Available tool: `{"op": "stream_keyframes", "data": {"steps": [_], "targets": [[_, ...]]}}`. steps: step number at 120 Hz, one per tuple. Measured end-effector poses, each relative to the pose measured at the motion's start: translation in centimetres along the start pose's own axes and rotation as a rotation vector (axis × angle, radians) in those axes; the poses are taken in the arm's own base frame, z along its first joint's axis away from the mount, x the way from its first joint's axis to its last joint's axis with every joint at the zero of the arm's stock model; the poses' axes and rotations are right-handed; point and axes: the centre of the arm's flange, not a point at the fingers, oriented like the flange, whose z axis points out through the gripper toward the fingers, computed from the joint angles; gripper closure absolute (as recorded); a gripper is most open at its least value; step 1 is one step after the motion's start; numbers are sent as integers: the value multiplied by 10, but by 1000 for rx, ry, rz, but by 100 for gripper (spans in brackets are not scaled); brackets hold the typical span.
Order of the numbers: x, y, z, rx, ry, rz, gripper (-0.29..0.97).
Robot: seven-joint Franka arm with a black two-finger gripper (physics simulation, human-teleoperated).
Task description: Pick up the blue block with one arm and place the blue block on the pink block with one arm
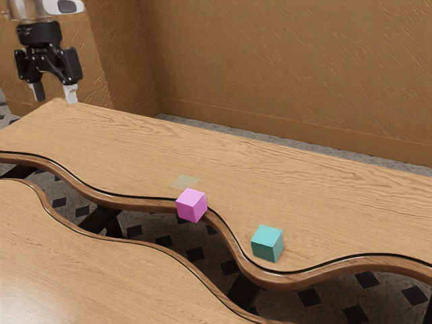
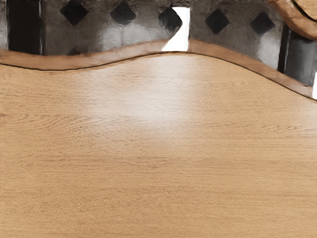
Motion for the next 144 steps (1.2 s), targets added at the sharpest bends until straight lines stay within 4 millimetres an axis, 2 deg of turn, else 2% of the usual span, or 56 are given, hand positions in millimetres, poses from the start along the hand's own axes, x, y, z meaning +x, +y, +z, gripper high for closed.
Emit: {"op": "stream_keyframes", "data": {"steps": [7, 14, 16, 23, 25, 27, 30, 33, 36, 39, 42, 49, 55, 67, 74, 88, 98, 120, 144], "targets": [[11, -13, -11, 3, 119, -11, 2], [29, -11, -15, 19, 193, 3, 2], [41, -7, -7, 11, 187, 9, 2], [106, 11, 39, -14, 144, 21, 2], [126, 29, 56, -13, 132, 41, 2], [144, 60, 75, -6, 118, 82, 1], [164, 128, 107, 13, 101, 173, 1], [173, 196, 140, 35, 86, 260, 2], [175, 244, 173, 50, 74, 317, 2], [176, 274, 203, 57, 67, 347, 3], [182, 296, 231, 65, 64, 361, 3], [200, 323, 287, 72, 71, 346, 3], [213, 334, 314, 64, 97, 324, 3], [227, 344, 331, 14, 162, 278, 3], [230, 344, 333, -16, 192, 246, 3], [220, 333, 337, -62, 208, 184, 4], [220, 329, 345, -72, 211, 162, 4], [221, 326, 350, -65, 226, 170, 5], [224, 321, 367, -33, 210, 192, 5]]}}
